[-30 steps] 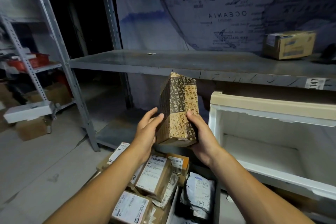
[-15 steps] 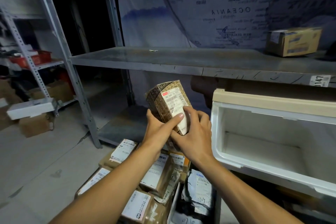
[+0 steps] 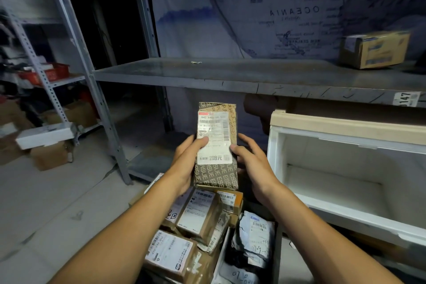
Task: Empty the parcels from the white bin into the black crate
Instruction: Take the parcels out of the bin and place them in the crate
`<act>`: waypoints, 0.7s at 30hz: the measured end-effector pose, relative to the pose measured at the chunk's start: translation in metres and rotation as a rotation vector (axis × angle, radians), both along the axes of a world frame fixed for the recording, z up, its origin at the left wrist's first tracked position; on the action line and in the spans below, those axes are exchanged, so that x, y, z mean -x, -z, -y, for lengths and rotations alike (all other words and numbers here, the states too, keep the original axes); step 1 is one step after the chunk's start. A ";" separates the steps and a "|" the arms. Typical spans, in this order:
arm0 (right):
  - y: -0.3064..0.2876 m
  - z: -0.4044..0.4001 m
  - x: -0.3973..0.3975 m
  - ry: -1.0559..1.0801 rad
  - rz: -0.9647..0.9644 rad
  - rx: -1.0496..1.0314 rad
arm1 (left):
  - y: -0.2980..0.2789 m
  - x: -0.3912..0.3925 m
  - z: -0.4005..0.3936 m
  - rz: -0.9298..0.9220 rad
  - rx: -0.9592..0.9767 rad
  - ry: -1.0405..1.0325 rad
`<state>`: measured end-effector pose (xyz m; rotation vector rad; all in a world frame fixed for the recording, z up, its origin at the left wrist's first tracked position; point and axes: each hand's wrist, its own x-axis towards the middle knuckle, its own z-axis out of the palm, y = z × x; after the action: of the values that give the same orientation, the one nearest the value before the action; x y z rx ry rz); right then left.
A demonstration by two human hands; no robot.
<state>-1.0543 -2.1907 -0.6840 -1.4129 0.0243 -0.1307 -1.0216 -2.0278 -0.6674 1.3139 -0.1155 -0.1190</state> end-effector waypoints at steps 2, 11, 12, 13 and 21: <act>0.001 0.000 0.001 -0.022 -0.009 -0.031 | 0.001 0.002 -0.002 -0.021 -0.018 0.021; 0.015 -0.007 -0.005 -0.012 -0.117 -0.105 | 0.005 -0.002 -0.015 -0.072 -0.100 -0.081; 0.018 -0.009 -0.006 -0.001 -0.137 -0.111 | 0.007 -0.005 -0.016 -0.066 -0.119 -0.097; 0.022 -0.011 -0.008 0.006 -0.155 -0.120 | 0.010 -0.008 -0.018 -0.065 -0.137 -0.108; 0.049 -0.042 -0.028 -0.066 -0.288 -0.130 | 0.032 -0.041 -0.050 -0.074 -0.318 -0.155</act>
<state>-1.0266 -2.1483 -0.7335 -1.2918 0.2207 0.1276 -0.9809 -1.9774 -0.6993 1.6281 0.0718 -0.0543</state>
